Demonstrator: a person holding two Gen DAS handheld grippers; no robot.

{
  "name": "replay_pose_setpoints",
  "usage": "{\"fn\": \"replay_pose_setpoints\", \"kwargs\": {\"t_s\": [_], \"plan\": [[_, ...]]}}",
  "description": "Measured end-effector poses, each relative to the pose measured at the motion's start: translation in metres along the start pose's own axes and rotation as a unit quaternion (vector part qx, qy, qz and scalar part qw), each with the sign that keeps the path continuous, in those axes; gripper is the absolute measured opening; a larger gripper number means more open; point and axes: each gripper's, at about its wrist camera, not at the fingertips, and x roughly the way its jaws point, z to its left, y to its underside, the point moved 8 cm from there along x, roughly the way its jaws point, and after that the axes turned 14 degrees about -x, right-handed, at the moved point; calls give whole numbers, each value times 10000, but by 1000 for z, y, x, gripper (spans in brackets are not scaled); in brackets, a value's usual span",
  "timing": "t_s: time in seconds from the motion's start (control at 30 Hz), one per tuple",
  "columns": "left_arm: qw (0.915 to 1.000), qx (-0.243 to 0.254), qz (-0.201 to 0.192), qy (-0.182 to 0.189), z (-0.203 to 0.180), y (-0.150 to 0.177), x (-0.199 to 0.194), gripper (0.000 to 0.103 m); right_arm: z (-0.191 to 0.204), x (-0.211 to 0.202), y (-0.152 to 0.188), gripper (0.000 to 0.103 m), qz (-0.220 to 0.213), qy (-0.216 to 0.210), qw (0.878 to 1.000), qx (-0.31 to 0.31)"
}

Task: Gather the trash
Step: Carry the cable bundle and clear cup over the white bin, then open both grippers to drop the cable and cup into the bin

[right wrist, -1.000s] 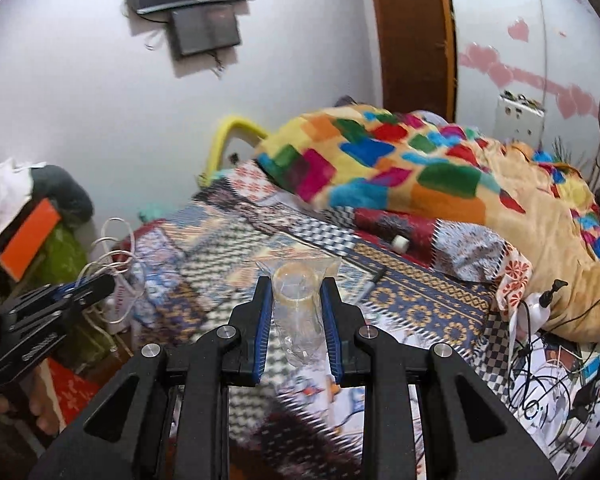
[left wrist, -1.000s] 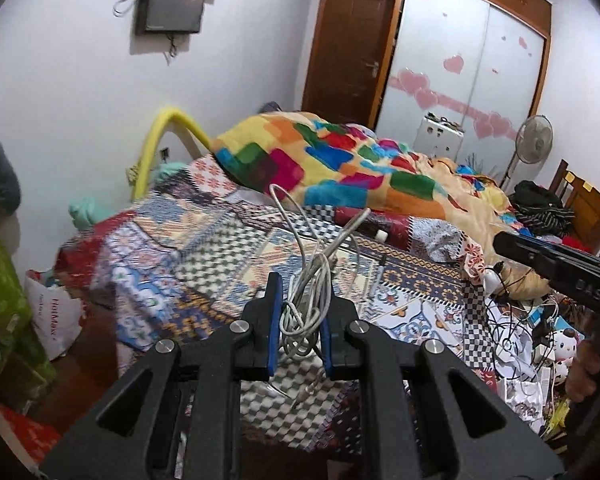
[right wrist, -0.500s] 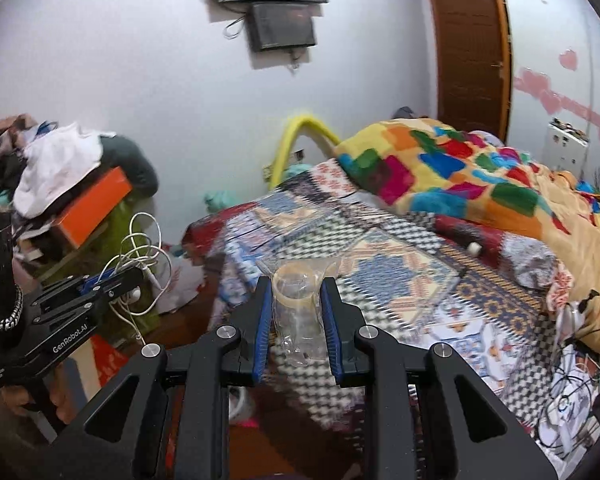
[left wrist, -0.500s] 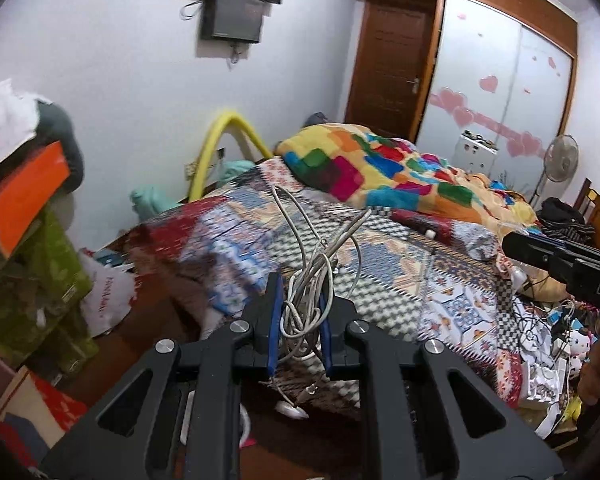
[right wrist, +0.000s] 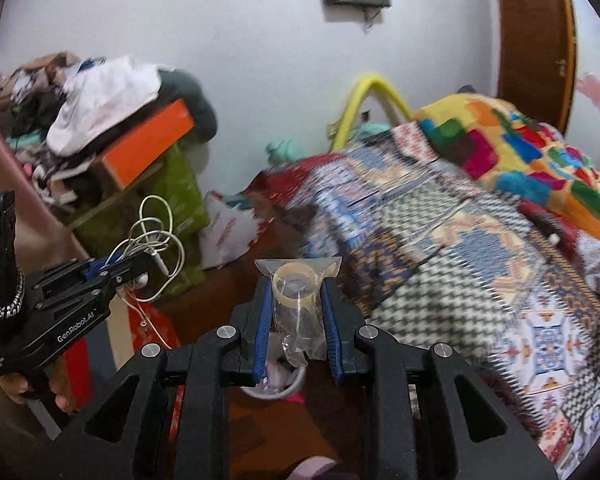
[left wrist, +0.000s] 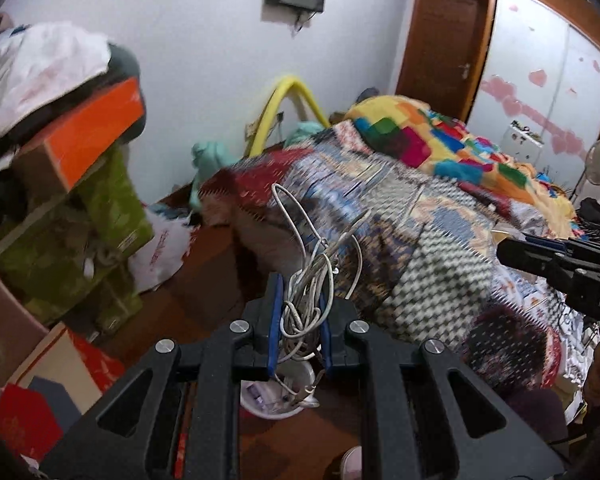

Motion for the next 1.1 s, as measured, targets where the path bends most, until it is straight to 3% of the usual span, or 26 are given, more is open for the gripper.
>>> {"fn": "replay_pose_setpoints", "kwargs": {"t_s": [0.3,0.57,0.97,1.03,1.1], "plan": [[9958,-258,861,-159,54,47,58,16,48,78,24,22,798,-486,9955,-176],[9833,-417,1731,-370,79,100,119,16,62,141,53,22,1544,-826,9845,-70],[9685,-671,2359,-438,96,123,171,17,65,198,64,23,1997,-1156,9730,-10],[9657,-766,2449,-405,98,122,177,30,64,202,63,25,2044,-1218,9713,20],[9648,-773,2469,-479,99,120,181,33,61,208,62,35,2103,-1250,9696,76]]}}
